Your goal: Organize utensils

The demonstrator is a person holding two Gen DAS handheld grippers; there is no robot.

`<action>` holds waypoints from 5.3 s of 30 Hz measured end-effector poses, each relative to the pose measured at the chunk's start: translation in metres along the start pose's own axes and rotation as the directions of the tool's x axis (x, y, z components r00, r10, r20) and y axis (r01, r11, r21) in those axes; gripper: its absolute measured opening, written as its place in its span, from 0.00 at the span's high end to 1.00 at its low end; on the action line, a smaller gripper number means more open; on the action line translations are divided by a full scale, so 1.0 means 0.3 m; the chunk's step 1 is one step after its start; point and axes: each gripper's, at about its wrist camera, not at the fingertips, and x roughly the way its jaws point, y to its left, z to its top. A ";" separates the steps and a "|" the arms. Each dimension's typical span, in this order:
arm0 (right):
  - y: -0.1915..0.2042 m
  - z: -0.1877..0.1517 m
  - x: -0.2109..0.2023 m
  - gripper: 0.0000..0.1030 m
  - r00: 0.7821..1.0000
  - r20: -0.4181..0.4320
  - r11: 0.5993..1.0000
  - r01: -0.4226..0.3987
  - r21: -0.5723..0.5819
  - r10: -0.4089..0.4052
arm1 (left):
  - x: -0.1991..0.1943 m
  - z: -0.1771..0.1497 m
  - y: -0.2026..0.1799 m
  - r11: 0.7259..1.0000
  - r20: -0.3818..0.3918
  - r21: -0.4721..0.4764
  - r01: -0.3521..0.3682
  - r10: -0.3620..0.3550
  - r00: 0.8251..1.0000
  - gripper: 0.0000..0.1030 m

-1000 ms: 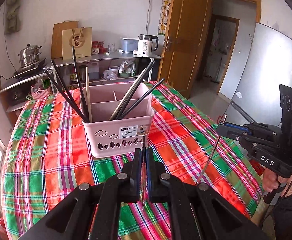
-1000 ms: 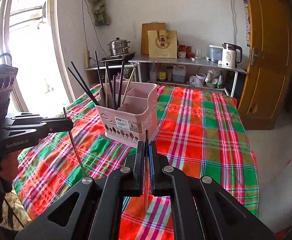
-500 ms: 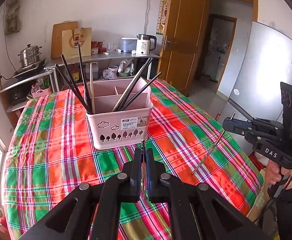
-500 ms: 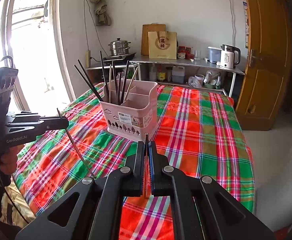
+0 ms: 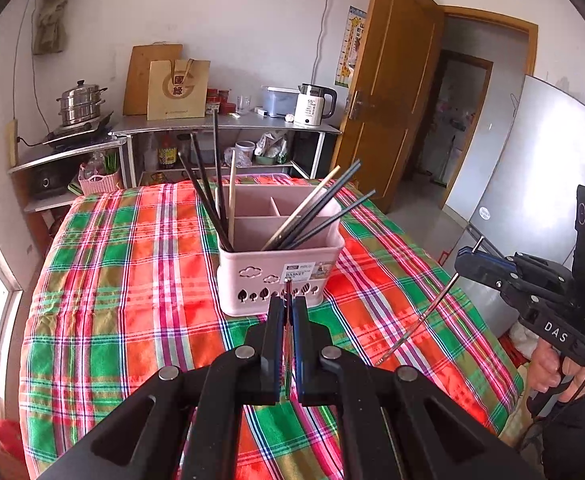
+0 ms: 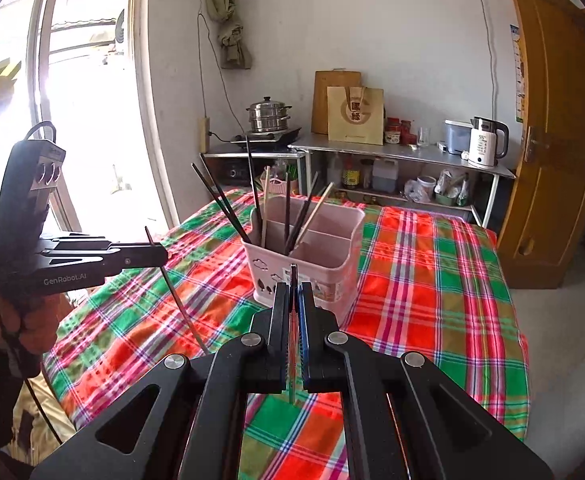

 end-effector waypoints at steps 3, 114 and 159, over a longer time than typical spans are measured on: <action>0.023 0.051 0.020 0.96 0.999 0.027 1.000 -0.022 -0.010 0.023 | -0.014 0.054 0.025 1.000 0.023 -0.010 -0.005 0.006 1.000 0.96; 0.093 -0.233 -0.095 0.62 0.998 0.061 0.991 0.010 0.131 -0.018 | -0.123 -0.332 -0.099 0.993 0.147 0.009 -0.114 0.111 0.983 0.70; 0.218 -0.404 -0.186 0.62 0.993 0.065 0.989 0.091 0.114 -0.099 | -0.193 -0.530 -0.185 0.987 0.179 0.000 -0.161 0.158 0.971 0.70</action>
